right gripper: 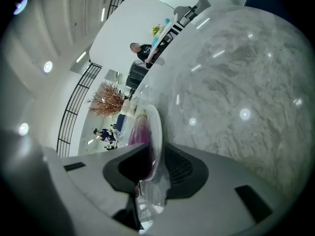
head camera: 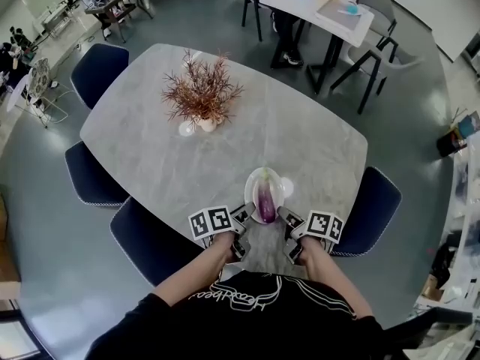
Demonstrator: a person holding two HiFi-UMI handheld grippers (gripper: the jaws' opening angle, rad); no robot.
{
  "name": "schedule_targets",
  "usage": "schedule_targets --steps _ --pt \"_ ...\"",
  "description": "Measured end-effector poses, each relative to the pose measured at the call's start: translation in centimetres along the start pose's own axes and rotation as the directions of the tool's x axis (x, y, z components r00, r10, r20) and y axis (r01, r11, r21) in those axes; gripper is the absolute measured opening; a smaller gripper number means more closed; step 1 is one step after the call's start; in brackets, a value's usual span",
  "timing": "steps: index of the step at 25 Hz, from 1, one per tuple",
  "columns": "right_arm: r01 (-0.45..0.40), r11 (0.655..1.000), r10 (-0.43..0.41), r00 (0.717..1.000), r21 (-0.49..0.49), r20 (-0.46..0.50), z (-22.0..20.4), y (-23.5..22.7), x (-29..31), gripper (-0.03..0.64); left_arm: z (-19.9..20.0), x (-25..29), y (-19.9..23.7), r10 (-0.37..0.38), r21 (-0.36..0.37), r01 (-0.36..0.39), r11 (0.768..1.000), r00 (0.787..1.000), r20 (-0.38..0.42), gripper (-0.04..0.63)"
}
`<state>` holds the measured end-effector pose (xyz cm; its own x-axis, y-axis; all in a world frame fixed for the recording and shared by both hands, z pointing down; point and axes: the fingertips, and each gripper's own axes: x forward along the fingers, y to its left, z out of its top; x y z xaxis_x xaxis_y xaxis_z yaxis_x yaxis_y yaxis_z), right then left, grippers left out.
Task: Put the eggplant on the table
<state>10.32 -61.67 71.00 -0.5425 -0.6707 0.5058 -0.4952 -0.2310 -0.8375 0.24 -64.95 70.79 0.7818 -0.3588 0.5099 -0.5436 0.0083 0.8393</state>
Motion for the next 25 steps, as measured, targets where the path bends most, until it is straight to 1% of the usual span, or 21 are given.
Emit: schedule_targets --steps 1,6,8,10,11,13,15,17,18,20,22,23,24,25 --pt "0.009 1.0 -0.009 1.0 -0.011 0.008 0.2 0.0 -0.2 0.088 0.0 -0.1 0.0 -0.002 0.0 0.002 1.0 1.0 0.0 0.129" --pt "0.04 0.998 -0.038 0.998 -0.042 0.05 0.9 -0.2 -1.6 0.091 -0.4 -0.7 -0.1 -0.01 0.01 0.01 1.0 1.0 0.002 0.13" --pt "0.037 0.998 -0.034 0.997 -0.043 0.072 1.0 -0.1 -2.3 0.091 -0.6 -1.1 -0.1 -0.012 0.014 0.012 1.0 1.0 0.002 0.13" --pt "0.017 0.999 -0.012 0.995 -0.051 0.1 1.2 0.4 -3.2 0.091 -0.9 -1.8 -0.3 -0.024 0.018 0.024 1.0 1.0 0.002 0.13" --pt "-0.005 0.998 0.012 0.994 -0.061 0.112 1.2 1.0 -3.6 0.091 -1.1 -2.1 -0.6 -0.036 0.022 0.036 0.999 0.999 0.003 0.13" --pt "-0.08 0.992 0.092 0.987 -0.093 0.128 1.0 2.8 -4.6 0.091 -1.5 -3.0 -1.5 -0.068 0.047 0.068 0.997 0.998 0.002 0.129" --pt "-0.15 0.977 0.172 0.976 -0.154 0.137 0.5 4.9 -6.1 0.091 -2.2 -4.2 -3.1 -0.102 0.113 0.101 0.988 0.995 0.004 0.129" --pt "-0.198 0.96 0.228 0.964 -0.2 0.14 -0.3 6.8 -7.9 0.089 -3.1 -5.6 -5.1 -0.142 0.19 0.139 0.972 0.99 0.003 0.128" --pt "-0.239 0.951 0.268 0.953 -0.197 0.14 -0.9 7.9 -8.8 0.089 -3.6 -6.4 -6.1 -0.163 0.213 0.159 0.964 0.987 -0.001 0.127" --pt "-0.334 0.923 0.362 0.922 -0.192 0.139 -2.3 10.3 -10.7 0.089 -4.8 -8.1 -7.8 -0.194 0.229 0.19 0.955 0.981 -0.006 0.12" --pt "-0.378 0.891 0.418 0.899 -0.249 0.13 -3.6 12.3 -12.9 0.087 -6.1 -10.1 -9.3 -0.217 0.247 0.21 0.946 0.976 0.001 0.026" --pt "-0.387 0.875 0.435 0.892 -0.291 0.123 -4.4 13.1 -14.0 0.087 -6.8 -11.2 -10.1 -0.237 0.264 0.227 0.937 0.971 0.006 0.009" --pt "-0.391 0.858 0.448 0.887 -0.333 0.114 -5.2 13.8 -15.2 0.086 -7.6 -12.4 -11.0 -0.263 0.283 0.249 0.926 0.965 0.009 0.008" --pt "-0.393 0.841 0.459 0.882 -0.373 0.105 -6.2 14.5 -16.3 0.058 -8.4 -13.6 -11.7 -0.289 0.304 0.272 0.913 0.957 0.01 0.008"
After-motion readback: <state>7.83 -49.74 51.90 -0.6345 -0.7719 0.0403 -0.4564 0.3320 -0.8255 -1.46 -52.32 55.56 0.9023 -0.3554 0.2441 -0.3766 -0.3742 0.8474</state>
